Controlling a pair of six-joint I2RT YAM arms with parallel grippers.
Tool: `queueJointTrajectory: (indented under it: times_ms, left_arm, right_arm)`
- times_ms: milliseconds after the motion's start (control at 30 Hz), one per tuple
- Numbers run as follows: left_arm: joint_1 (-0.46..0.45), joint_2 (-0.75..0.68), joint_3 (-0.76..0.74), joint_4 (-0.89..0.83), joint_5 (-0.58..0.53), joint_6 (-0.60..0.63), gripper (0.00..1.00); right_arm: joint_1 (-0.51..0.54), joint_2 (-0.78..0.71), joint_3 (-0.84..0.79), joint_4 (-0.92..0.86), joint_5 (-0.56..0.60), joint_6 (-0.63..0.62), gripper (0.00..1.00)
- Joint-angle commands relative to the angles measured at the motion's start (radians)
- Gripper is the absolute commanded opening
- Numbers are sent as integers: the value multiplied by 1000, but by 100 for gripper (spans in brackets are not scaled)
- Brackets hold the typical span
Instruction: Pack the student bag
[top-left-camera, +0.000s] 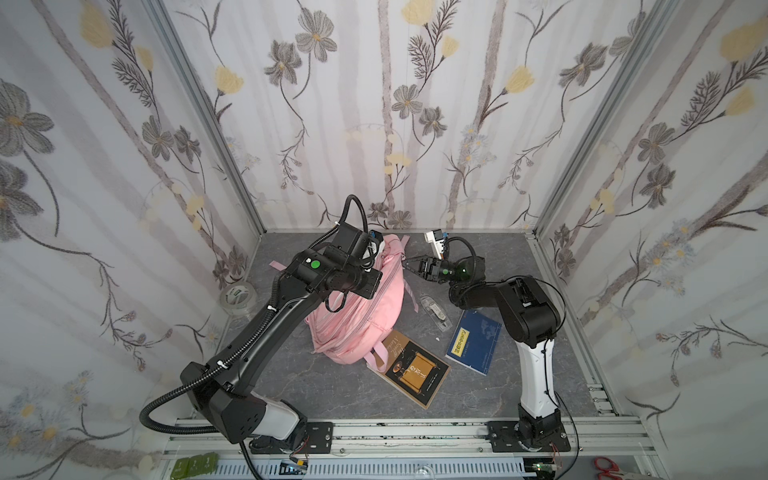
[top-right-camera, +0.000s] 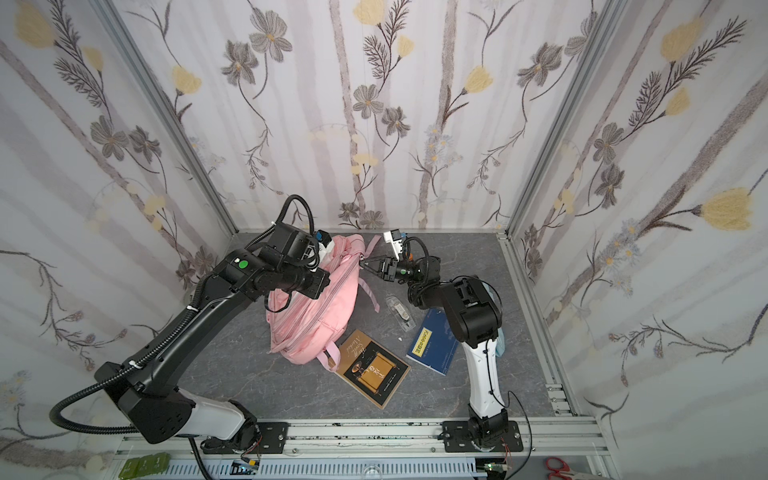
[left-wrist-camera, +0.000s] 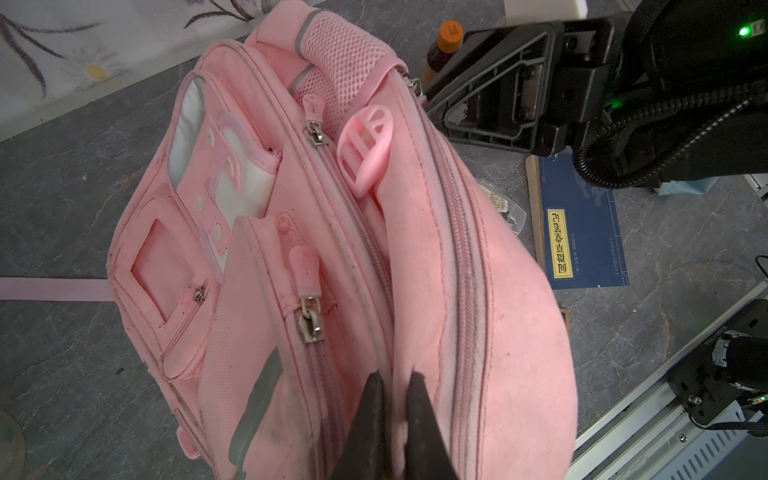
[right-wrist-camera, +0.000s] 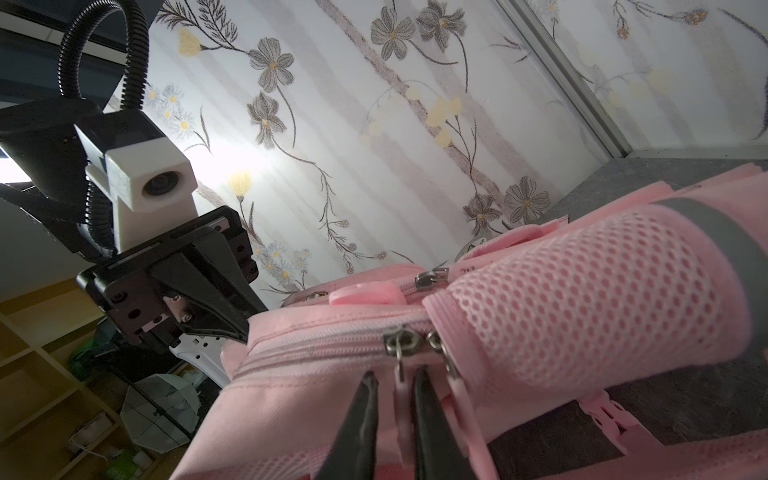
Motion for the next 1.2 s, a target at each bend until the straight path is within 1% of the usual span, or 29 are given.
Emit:
queueJointTrajectory:
  times_ms: [0, 200, 333, 433, 533, 633, 833, 900, 967, 1000, 1067, 1100, 1167]
  left_arm:
    - [0, -10, 6, 74, 1, -3, 0]
    - [0, -13, 10, 80, 1, -13, 0]
    - [2, -19, 3, 94, 4, -22, 0]
    - [0, -15, 3, 96, -3, -36, 0]
    - [1, -10, 3, 97, -6, -56, 0]
    - [1, -17, -3, 106, -18, -78, 0]
    - [0, -24, -23, 111, -23, -128, 0]
    - [0, -22, -24, 105, -26, -142, 0]
    - [-2, -19, -24, 96, -42, -164, 0]
    - [-2, -18, -24, 94, -49, -173, 0]
    - [-1, -16, -26, 89, -57, -191, 0]
    - [-2, -16, -27, 87, -60, -197, 0]
    - [-1, -16, -27, 79, -67, -216, 0]
  right_arm:
    - [4, -1, 15, 242, 22, 24, 21]
    - [10, -2, 11, 244, 17, 31, 17]
    - [11, -3, -1, 243, 16, 34, 9]
    - [10, -6, -5, 244, 11, 60, 3]
    - [5, -22, -20, 244, 15, 103, 0]
    - [4, -58, -39, 222, 4, 128, 0]
    - [0, -149, -95, -62, -7, 18, 0]
    - [-5, -175, -107, -176, -8, -39, 0]
    - [-10, -210, -107, -340, -8, -129, 0]
    - [-11, -227, -105, -420, -4, -183, 0]
    - [-11, -274, -81, -691, 16, -361, 0]
    - [-11, -291, -54, -849, 35, -461, 0]
    - [-6, -310, 46, -1251, 92, -719, 0]
